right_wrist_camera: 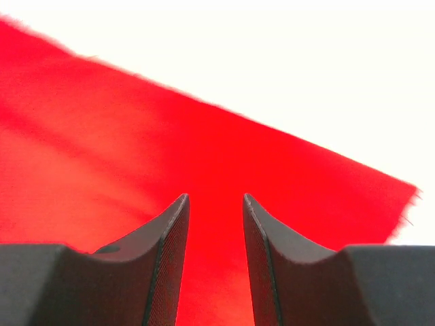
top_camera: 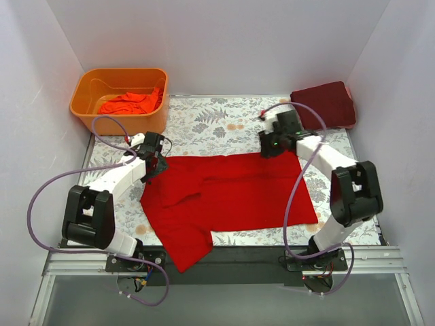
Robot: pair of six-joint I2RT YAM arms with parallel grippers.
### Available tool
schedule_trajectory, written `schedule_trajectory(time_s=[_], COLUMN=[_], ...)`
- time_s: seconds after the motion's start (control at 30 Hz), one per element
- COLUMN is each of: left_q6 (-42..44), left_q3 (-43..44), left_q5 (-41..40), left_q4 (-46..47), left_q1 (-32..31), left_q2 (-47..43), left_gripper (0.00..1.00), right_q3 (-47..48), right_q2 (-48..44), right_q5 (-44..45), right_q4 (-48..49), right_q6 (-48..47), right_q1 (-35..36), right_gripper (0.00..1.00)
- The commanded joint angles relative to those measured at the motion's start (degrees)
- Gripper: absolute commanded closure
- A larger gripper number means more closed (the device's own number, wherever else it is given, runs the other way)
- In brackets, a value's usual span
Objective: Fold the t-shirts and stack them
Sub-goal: Fold the tshirt
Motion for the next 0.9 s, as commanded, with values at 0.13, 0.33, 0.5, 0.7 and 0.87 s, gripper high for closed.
schedule_trajectory(time_s=[0.13, 0.33, 0.5, 0.7, 0.87], left_q6=[-3.62, -3.72, -2.57, -3.53, -5.03], left_q3=[3.65, 4.09, 7.15, 12.78, 17.71], left_q5=[0.83, 3.73, 5.84, 7.6, 7.77], left_q4=[2.72, 3.16, 3.43, 3.69, 3.69], left_q1=[1.0, 4.69, 5.31, 5.31, 5.31], left_q2=[8.62, 13.72, 17.41, 23.73, 26.21], left_gripper=[0.46, 0.47, 0.48, 0.48, 0.49], right_q3=[-11.54, -16.83, -17.46, -13.51, -8.32], right_q2=[-4.4, -1.77, 3.06, 9.12, 10.37], right_q5=[-1.6, -2.4, -2.57, -4.59, -6.43], right_q4=[7.98, 11.94, 15.54, 18.1, 18.1], right_q6=[15.25, 20.01, 22.64, 24.85, 24.67], right_q1=[-16.85, -25.3, -28.83, -32.26, -32.35], right_gripper=[0.56, 0.56, 0.56, 0.57, 0.57])
